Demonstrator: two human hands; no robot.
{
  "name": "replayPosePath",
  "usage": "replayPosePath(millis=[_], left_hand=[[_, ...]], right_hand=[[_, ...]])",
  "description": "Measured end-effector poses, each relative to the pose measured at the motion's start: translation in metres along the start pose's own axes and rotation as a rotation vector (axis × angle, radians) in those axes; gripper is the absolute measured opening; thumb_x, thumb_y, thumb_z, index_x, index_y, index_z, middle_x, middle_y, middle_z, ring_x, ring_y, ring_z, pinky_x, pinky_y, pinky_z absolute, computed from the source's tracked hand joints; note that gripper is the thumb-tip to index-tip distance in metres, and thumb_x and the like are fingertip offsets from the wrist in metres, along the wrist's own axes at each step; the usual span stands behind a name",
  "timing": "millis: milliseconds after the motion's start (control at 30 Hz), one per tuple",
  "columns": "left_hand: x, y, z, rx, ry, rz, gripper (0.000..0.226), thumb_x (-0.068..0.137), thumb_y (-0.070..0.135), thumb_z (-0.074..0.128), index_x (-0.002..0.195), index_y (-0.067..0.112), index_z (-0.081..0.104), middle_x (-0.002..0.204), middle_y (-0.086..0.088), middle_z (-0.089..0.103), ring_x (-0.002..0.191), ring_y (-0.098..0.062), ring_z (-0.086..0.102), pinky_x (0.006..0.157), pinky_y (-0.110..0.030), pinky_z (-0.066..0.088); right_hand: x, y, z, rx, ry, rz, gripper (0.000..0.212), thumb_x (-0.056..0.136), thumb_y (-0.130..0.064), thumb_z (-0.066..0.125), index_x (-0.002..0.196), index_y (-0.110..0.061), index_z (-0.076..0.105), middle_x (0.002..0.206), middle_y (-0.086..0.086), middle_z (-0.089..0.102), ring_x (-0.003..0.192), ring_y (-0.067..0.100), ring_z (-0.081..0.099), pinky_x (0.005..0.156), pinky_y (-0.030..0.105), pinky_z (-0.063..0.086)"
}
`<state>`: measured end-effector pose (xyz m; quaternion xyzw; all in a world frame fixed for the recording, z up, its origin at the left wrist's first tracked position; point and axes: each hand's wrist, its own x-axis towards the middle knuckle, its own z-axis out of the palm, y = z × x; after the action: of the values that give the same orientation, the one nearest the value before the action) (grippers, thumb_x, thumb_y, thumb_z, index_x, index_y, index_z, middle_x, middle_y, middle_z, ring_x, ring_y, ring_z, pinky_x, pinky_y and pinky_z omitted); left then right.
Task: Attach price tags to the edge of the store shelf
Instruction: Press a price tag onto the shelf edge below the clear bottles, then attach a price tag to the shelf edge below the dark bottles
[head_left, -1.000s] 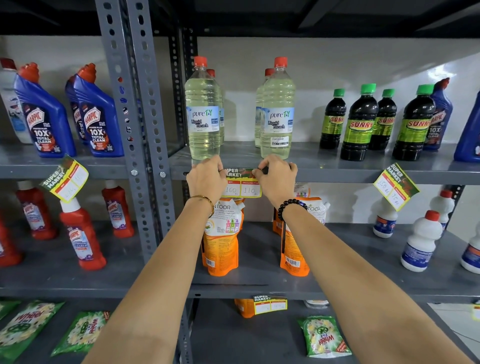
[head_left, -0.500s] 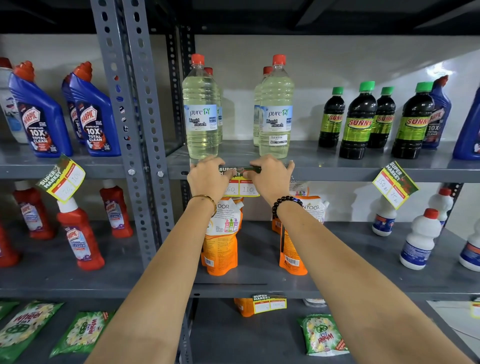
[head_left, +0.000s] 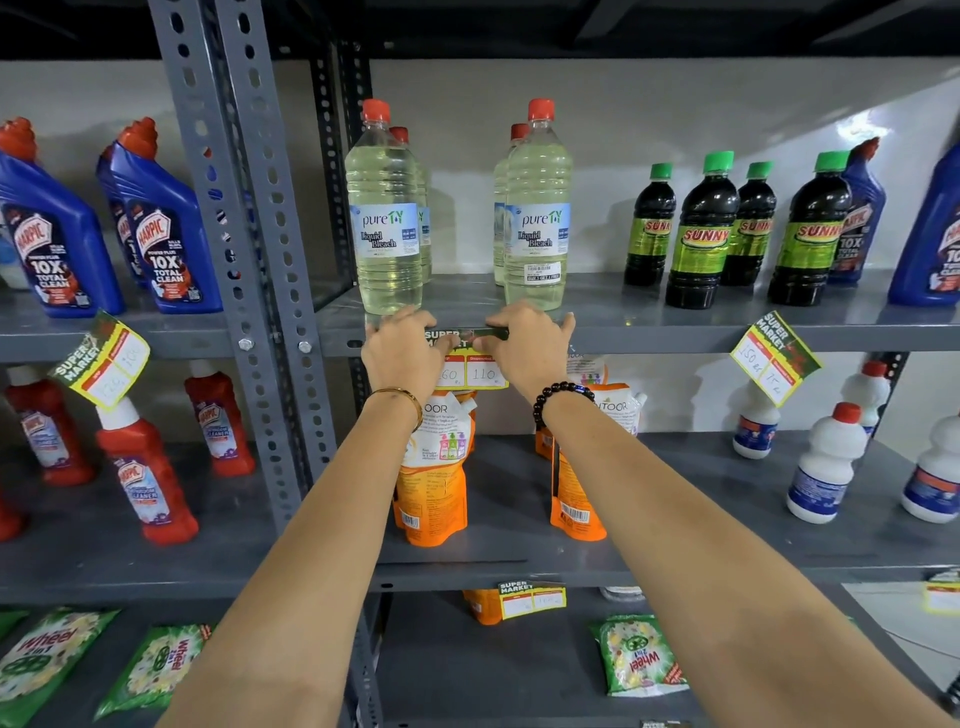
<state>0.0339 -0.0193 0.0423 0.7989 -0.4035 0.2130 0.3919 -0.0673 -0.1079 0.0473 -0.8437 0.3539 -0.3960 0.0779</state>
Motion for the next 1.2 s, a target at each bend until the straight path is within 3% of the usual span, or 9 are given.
replayPosePath(millis=[100, 200, 267, 400, 567, 767, 900, 1033, 1200], left_hand=[[-0.002, 0.002, 0.001, 0.034, -0.018, 0.004, 0.035, 0.087, 0.036, 0.064, 0.113, 0.012, 0.066, 0.128, -0.008, 0.062, 0.12, -0.031, 0.051, 0.107, -0.045, 0.036], [-0.01, 0.01, 0.012, 0.078, -0.018, 0.046, 0.041, 0.091, 0.033, 0.059, 0.124, 0.01, 0.058, 0.143, -0.014, 0.048, 0.136, -0.032, 0.037, 0.118, -0.048, 0.024], [-0.018, 0.027, 0.023, 0.068, -0.032, 0.121, 0.044, 0.092, 0.031, 0.058, 0.131, 0.011, 0.052, 0.151, -0.014, 0.038, 0.143, -0.031, 0.026, 0.121, -0.046, 0.016], [-0.037, 0.093, 0.049, -0.009, -0.091, 0.3, 0.046, 0.092, 0.031, 0.059, 0.133, 0.012, 0.05, 0.152, -0.012, 0.036, 0.144, -0.031, 0.024, 0.122, -0.046, 0.016], [-0.054, 0.187, 0.085, -0.05, -0.163, 0.469, 0.045, 0.094, 0.029, 0.056, 0.136, 0.013, 0.048, 0.155, -0.01, 0.031, 0.145, -0.029, 0.02, 0.122, -0.043, 0.011], [-0.065, 0.269, 0.12, 0.018, -0.164, 0.544, 0.039, 0.095, 0.02, 0.053, 0.132, 0.01, 0.052, 0.153, -0.013, 0.033, 0.144, -0.033, 0.023, 0.122, -0.044, 0.011], [-0.062, 0.294, 0.134, 0.125, -0.145, 0.51, 0.038, 0.094, 0.016, 0.053, 0.132, 0.01, 0.052, 0.152, -0.015, 0.034, 0.143, -0.035, 0.023, 0.121, -0.046, 0.011], [-0.062, 0.305, 0.14, 0.159, -0.145, 0.457, 0.033, 0.095, 0.016, 0.052, 0.128, 0.01, 0.057, 0.151, -0.016, 0.035, 0.143, -0.036, 0.022, 0.122, -0.046, 0.01], [-0.062, 0.31, 0.142, 0.136, -0.111, 0.416, 0.026, 0.094, 0.016, 0.055, 0.118, 0.009, 0.064, 0.147, -0.013, 0.043, 0.142, -0.032, 0.027, 0.12, -0.044, 0.014]], right_hand=[[-0.007, 0.012, -0.006, -0.028, -0.063, -0.103, 0.038, 0.087, -0.027, 0.059, 0.123, -0.017, 0.055, 0.138, 0.009, 0.051, 0.131, 0.03, 0.04, 0.115, 0.057, 0.005], [-0.015, 0.039, -0.018, -0.017, -0.01, -0.156, 0.048, 0.09, -0.026, 0.057, 0.134, -0.014, 0.043, 0.148, 0.011, 0.038, 0.141, 0.029, 0.025, 0.117, 0.05, 0.012], [-0.021, 0.063, -0.031, -0.013, 0.065, -0.118, 0.047, 0.091, -0.024, 0.056, 0.134, -0.011, 0.043, 0.15, 0.012, 0.036, 0.142, 0.03, 0.021, 0.117, 0.05, 0.014], [-0.033, 0.121, -0.069, -0.058, 0.227, 0.038, 0.045, 0.094, -0.023, 0.051, 0.135, -0.008, 0.042, 0.153, 0.013, 0.029, 0.144, 0.03, 0.016, 0.117, 0.049, 0.014], [-0.053, 0.207, -0.118, -0.126, 0.361, 0.219, 0.038, 0.094, -0.02, 0.049, 0.128, -0.003, 0.05, 0.155, 0.016, 0.021, 0.145, 0.031, 0.014, 0.118, 0.048, 0.016], [-0.064, 0.284, -0.149, -0.168, 0.263, 0.307, 0.039, 0.094, -0.019, 0.048, 0.129, -0.003, 0.047, 0.157, 0.015, 0.011, 0.146, 0.031, 0.007, 0.118, 0.047, 0.015], [-0.059, 0.303, -0.157, -0.11, 0.187, 0.251, 0.027, 0.093, -0.02, 0.05, 0.11, -0.004, 0.061, 0.157, 0.014, 0.011, 0.146, 0.03, 0.007, 0.118, 0.047, 0.015], [-0.052, 0.309, -0.15, -0.033, 0.143, 0.189, 0.023, 0.09, -0.017, 0.054, 0.107, -0.006, 0.065, 0.157, 0.014, 0.012, 0.146, 0.03, 0.006, 0.119, 0.05, 0.012], [-0.047, 0.314, -0.143, 0.063, 0.204, 0.183, 0.02, 0.087, -0.016, 0.058, 0.097, -0.004, 0.07, 0.156, 0.015, 0.018, 0.146, 0.029, 0.01, 0.12, 0.046, 0.01]])
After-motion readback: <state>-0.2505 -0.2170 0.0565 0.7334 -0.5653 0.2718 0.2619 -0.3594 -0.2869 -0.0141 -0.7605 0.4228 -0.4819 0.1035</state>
